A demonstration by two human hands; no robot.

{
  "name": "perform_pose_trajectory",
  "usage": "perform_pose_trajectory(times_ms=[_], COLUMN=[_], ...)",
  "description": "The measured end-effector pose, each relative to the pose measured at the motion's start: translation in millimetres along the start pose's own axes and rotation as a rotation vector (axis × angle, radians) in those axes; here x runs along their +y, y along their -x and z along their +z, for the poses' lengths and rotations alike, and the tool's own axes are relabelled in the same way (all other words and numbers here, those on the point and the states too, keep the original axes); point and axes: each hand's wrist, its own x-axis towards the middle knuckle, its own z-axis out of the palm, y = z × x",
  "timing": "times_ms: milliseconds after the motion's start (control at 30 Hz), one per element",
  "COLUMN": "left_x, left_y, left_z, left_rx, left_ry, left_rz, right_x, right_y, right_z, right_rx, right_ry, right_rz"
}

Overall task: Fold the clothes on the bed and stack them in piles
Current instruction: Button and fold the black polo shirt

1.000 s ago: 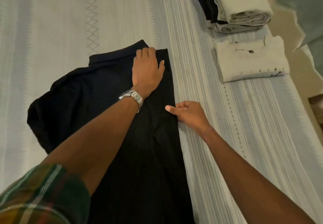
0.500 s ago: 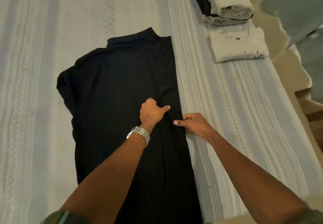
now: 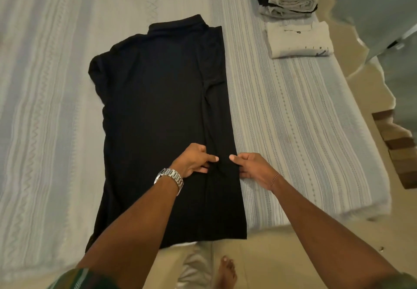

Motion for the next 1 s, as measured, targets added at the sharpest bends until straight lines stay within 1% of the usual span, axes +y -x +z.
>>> perform_pose_trajectory(times_ms=[100,200,267,367,433,600,667,800,833,900,933,1000], left_x=[-30,-56,-71,-84,-91,-107,-112,-121,-123,-126,-126,-127], left_y=[24,43,51,66,71,79,84,93,94,96,97,100], left_z=[19,36,43,54,59,62,61,59,61,64,66,69], left_rx=[0.063,0.106,0.077,-0.023,-0.041,-0.005,-0.052,-0.276,-0.295,-0.278,-0.262,-0.246], left_ry=[0.168,0.197,0.217,0.188,0.188,0.247,0.266,0.367,0.374,0.365,0.36,0.359], left_rz=[0.007,0.028,0.037,0.029,0.023,0.021,-0.023,-0.058,-0.064,-0.066,-0.062,-0.057], right_x=[16,37,50,68,78,96,97,96,95,93,93,97], right_y=[21,43,59,79,90,116,120,126,128,133,135,138], right_z=[10,17,17,18,21,33,30,19,17,15,16,21], right_rx=[-0.007,-0.03,-0.016,0.094,0.14,-0.039,-0.066,-0.08,-0.089,-0.085,-0.045,0.116], right_ry=[0.035,0.045,0.006,-0.072,-0.101,-0.014,-0.008,-0.063,-0.044,0.069,0.175,0.47], right_rz=[-0.003,0.018,0.032,-0.008,-0.023,0.069,0.085,0.091,0.093,0.088,0.057,-0.084])
